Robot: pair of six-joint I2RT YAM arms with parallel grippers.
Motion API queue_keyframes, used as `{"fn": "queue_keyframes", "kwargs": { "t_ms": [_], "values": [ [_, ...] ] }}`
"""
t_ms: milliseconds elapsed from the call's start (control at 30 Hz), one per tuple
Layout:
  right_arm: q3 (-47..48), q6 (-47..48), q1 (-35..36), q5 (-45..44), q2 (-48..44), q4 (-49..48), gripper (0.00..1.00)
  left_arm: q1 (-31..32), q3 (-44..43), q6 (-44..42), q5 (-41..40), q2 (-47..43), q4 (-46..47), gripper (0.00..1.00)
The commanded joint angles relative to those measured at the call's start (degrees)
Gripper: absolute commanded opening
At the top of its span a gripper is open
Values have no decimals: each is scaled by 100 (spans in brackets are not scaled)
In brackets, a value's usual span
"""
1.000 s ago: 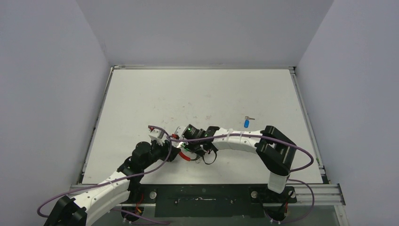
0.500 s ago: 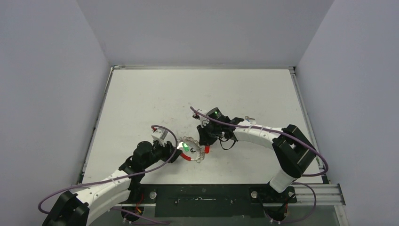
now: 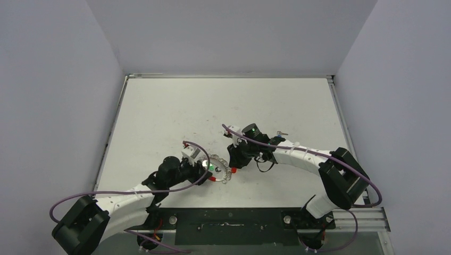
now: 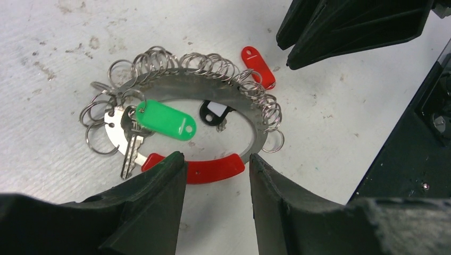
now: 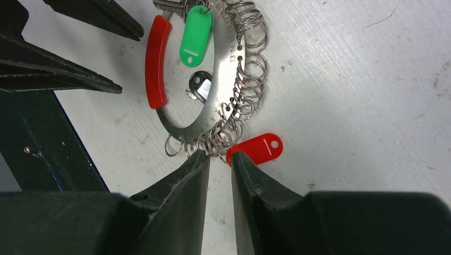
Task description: Put the keys on the keyring
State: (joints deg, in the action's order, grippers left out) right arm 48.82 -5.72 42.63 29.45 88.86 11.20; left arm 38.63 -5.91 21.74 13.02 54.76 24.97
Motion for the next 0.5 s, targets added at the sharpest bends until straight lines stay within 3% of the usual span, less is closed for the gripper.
{"fn": "queue_keyframes", "kwargs": {
  "t_ms": [0,200,467],
  "values": [
    [-136,640,40,215,-464,-190,26,170,-384,-310,111,210,564,44],
    [128,699,205,369,-232,307,27,347,-420,-381,9,401,725,44],
    [-266,-499,456,389,70,-579,27,437,-372,-364,-129,353,730,44]
  ]
}}
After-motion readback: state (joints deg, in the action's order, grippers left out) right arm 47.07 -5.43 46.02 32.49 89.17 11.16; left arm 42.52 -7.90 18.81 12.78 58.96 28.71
